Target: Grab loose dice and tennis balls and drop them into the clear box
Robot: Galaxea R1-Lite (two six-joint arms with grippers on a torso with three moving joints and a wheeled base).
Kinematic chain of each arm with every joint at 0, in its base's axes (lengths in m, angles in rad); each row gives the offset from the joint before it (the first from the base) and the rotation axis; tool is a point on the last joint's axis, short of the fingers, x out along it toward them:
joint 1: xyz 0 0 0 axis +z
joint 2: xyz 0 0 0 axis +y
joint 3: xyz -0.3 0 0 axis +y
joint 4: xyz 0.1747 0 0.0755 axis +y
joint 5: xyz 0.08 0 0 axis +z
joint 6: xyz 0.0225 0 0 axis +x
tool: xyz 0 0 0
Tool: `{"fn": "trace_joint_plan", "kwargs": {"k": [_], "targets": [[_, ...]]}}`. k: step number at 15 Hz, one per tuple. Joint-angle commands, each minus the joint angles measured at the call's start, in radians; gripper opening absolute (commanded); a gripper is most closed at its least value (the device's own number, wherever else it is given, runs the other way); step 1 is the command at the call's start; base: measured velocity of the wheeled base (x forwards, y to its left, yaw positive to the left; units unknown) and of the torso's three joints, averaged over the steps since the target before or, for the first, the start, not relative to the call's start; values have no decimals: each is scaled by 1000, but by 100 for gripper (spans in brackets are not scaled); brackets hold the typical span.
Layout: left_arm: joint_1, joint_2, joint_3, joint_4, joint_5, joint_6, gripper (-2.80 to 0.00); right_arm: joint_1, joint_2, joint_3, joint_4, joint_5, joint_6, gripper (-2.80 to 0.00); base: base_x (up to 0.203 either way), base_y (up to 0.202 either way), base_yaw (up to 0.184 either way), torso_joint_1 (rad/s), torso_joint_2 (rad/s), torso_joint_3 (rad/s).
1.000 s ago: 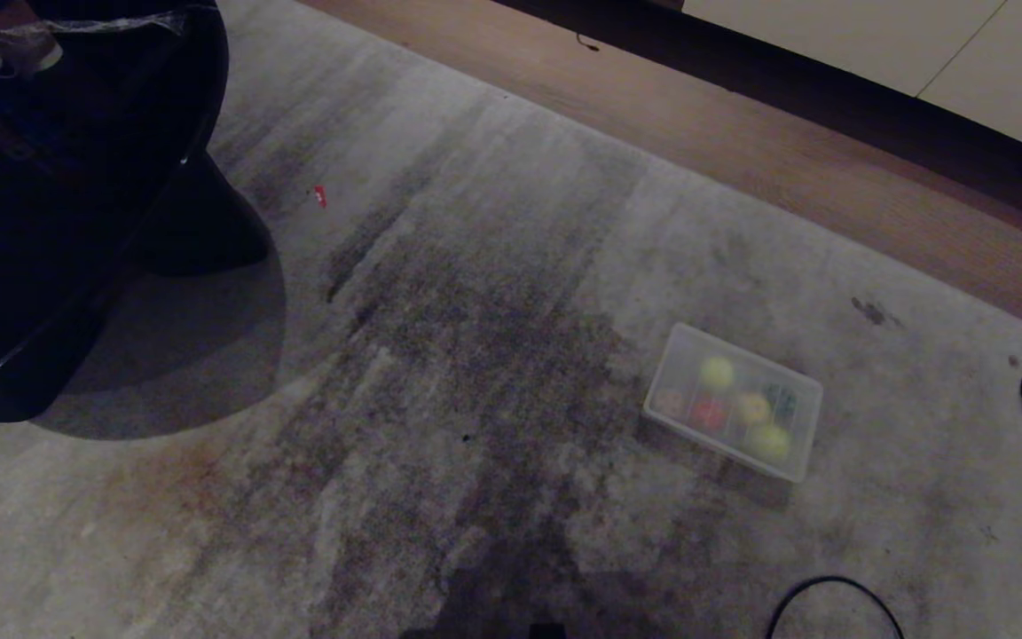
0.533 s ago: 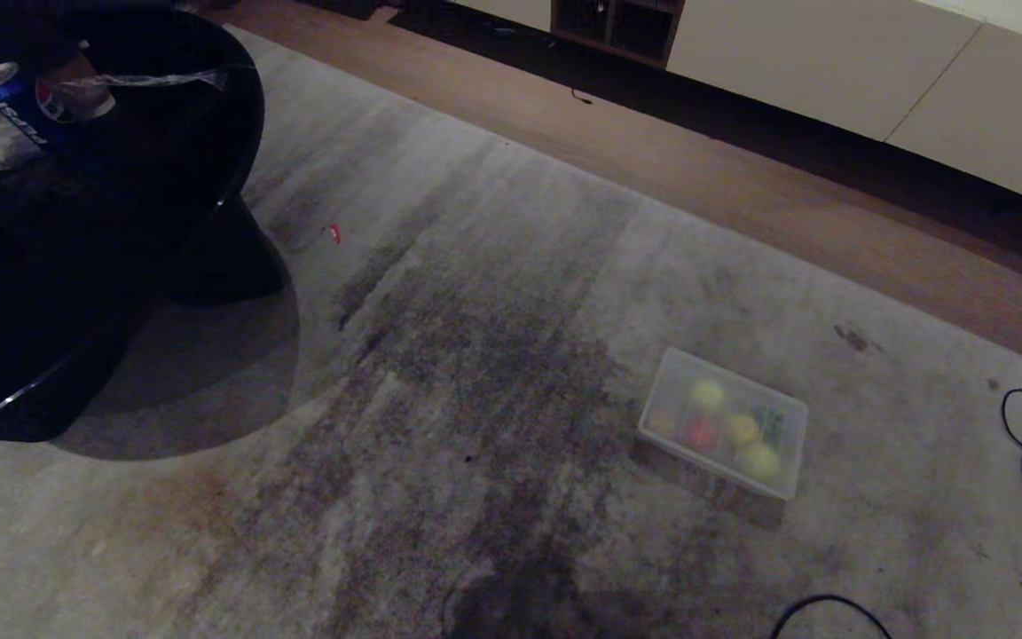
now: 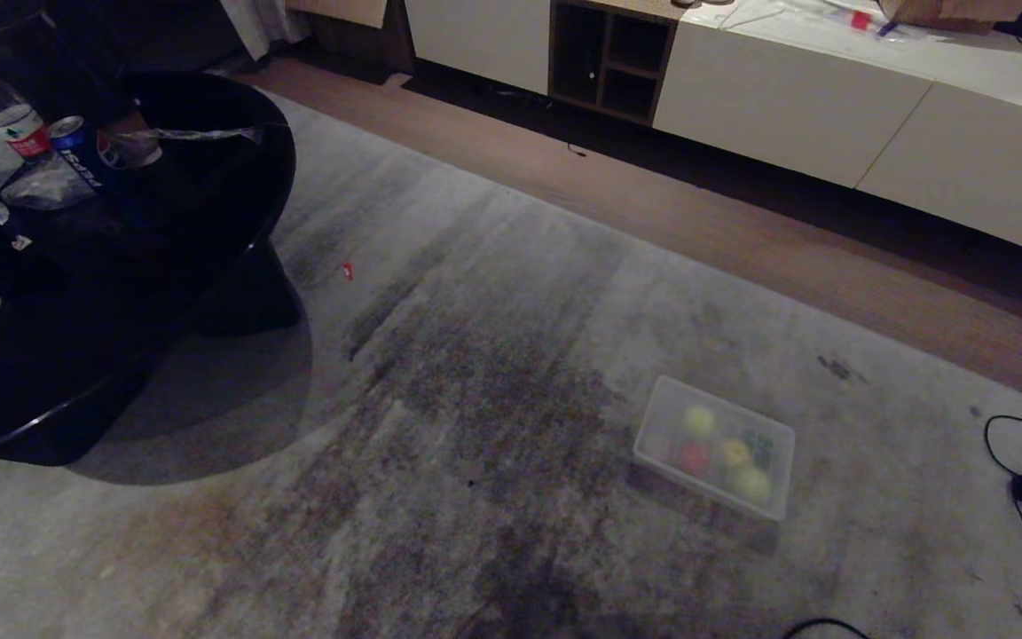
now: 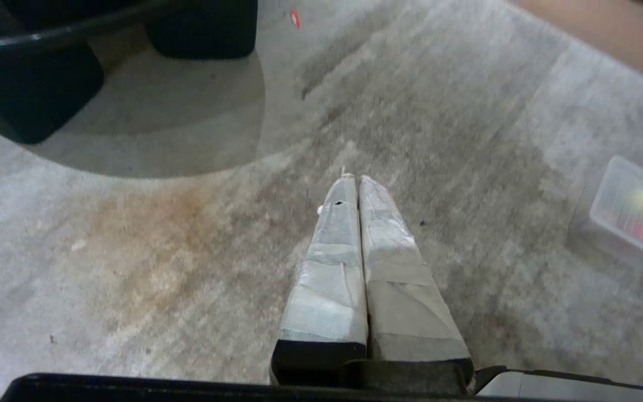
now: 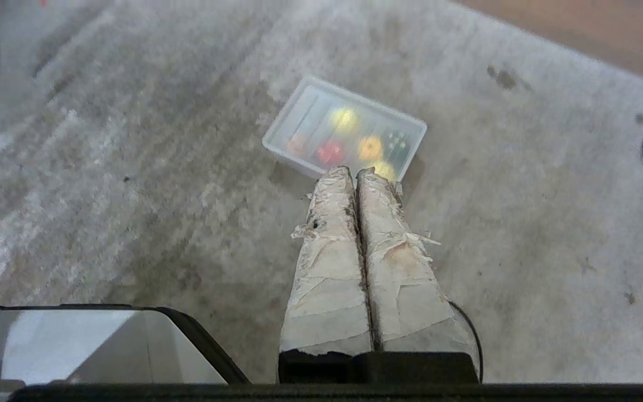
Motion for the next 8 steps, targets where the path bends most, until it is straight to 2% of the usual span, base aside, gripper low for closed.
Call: {"fn": "trace_joint_plan", "kwargs": {"k": [1, 8], "targets": [[0, 1, 2, 0, 1, -1, -280, 1, 2, 0, 0, 1, 0, -280, 0, 0, 0, 6, 7, 202], [0, 1, 2, 0, 1, -1, -280, 1, 2, 0, 0, 1, 0, -280, 0, 0, 0, 3, 3, 200]]}}
